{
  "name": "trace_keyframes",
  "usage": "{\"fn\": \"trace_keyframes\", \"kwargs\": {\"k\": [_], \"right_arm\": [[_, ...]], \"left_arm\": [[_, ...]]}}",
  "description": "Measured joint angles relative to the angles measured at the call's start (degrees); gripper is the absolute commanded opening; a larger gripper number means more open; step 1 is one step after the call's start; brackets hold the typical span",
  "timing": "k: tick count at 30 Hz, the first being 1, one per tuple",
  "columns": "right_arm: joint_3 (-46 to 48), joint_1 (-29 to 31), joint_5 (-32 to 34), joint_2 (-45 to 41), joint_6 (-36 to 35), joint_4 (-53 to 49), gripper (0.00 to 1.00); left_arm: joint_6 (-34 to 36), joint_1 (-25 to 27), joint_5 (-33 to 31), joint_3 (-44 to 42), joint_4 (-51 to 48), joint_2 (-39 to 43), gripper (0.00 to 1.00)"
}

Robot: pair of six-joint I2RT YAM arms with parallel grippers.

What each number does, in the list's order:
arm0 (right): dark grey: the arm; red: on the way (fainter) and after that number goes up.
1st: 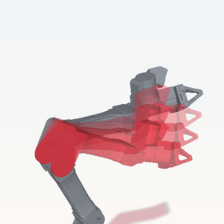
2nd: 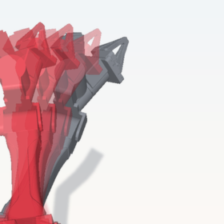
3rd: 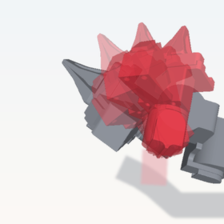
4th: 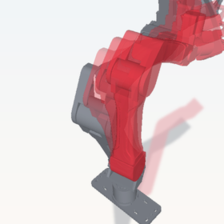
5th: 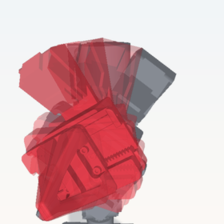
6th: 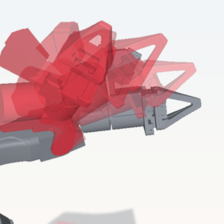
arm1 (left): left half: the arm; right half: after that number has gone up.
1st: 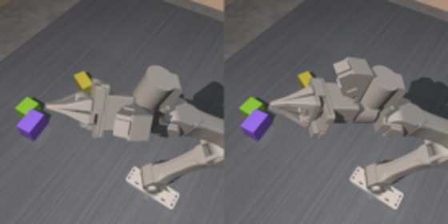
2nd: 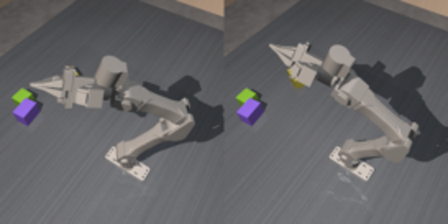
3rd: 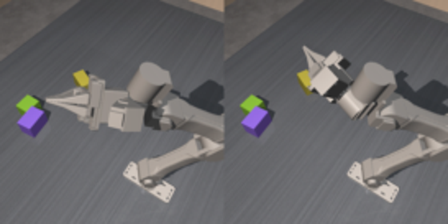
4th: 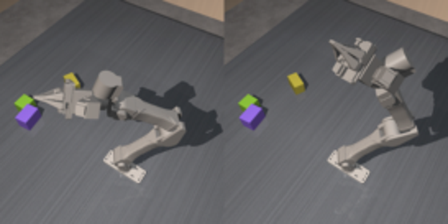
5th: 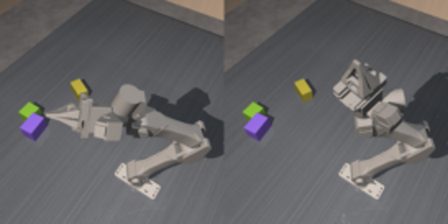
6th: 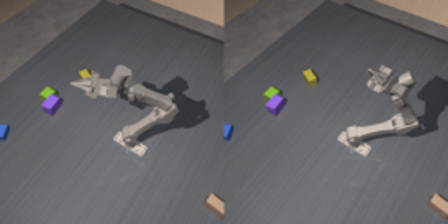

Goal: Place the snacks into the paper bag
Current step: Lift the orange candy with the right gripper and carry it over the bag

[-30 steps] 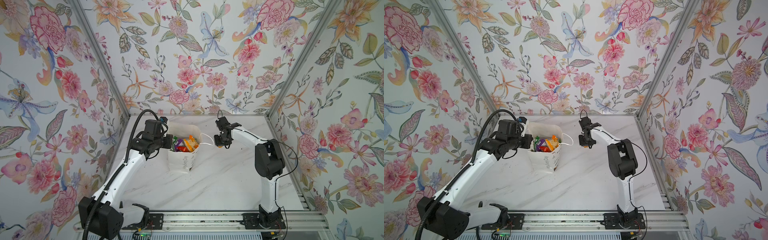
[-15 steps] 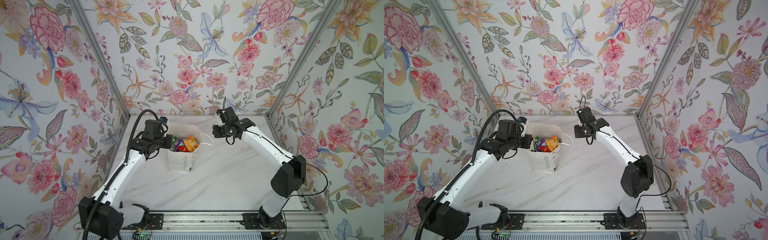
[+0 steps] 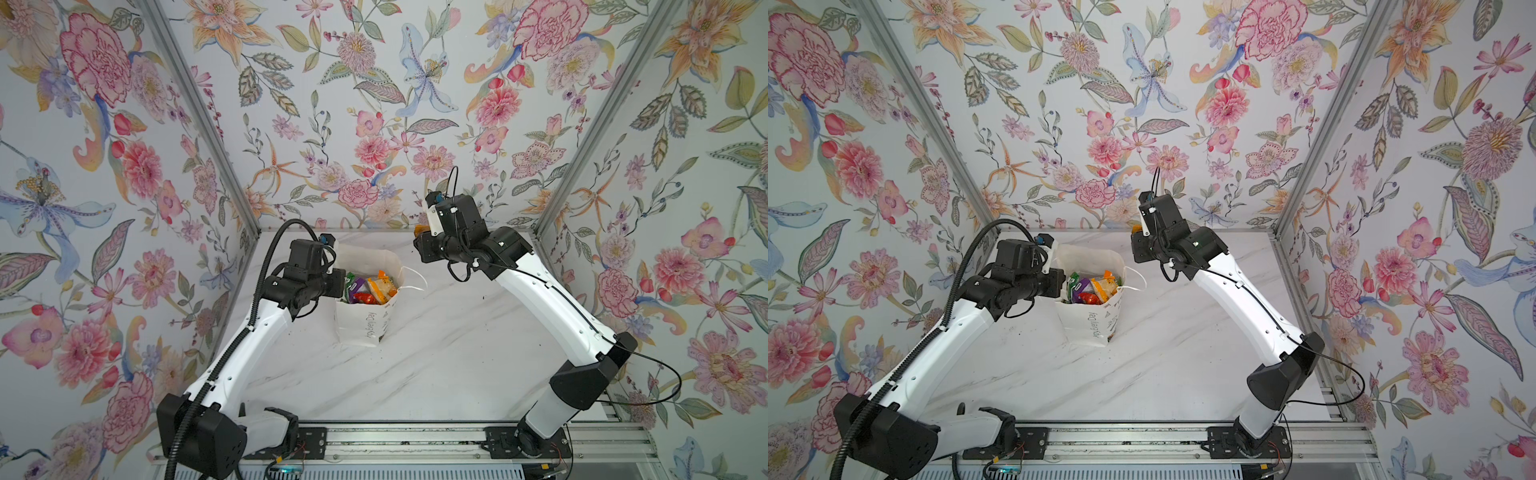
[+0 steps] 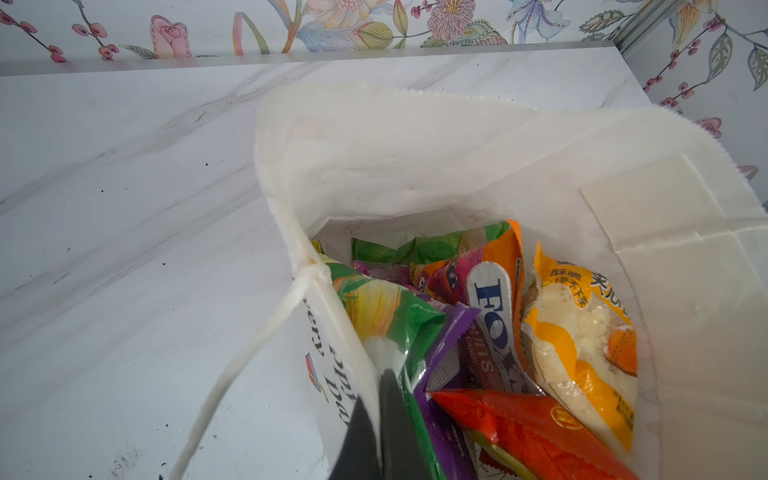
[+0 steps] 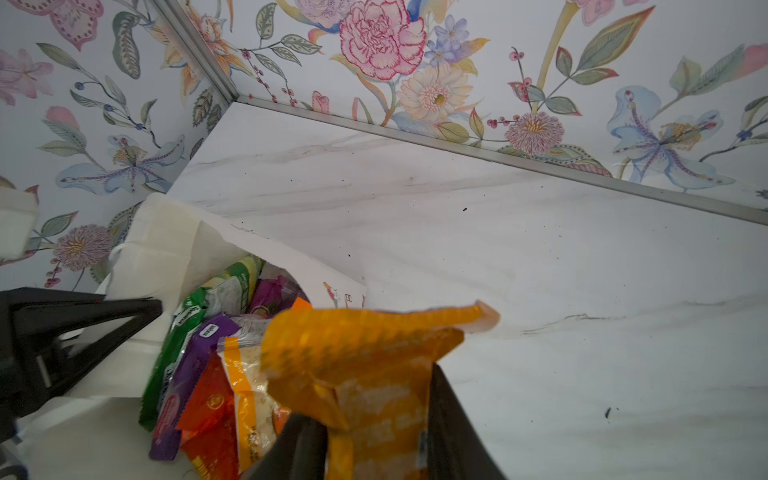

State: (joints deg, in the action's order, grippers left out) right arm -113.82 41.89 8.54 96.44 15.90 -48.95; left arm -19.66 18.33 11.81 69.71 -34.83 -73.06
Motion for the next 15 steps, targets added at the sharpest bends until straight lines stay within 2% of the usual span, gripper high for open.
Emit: {"fn": "trace_keyframes", "kwargs": {"k": [9,15], "right_arm": [[-8.41,6.10,2.64,0.50,-1.27,-2.80,0.15],[-12.72,9.18,3.08,3.72,-1.81,-4.20,0.15]], "left_arm": [[0.00,0.00,0.00,0.00,0.00,0.00,0.00],[0.00,0.00,0.02,0.00,0.00,0.00,0.00]]}}
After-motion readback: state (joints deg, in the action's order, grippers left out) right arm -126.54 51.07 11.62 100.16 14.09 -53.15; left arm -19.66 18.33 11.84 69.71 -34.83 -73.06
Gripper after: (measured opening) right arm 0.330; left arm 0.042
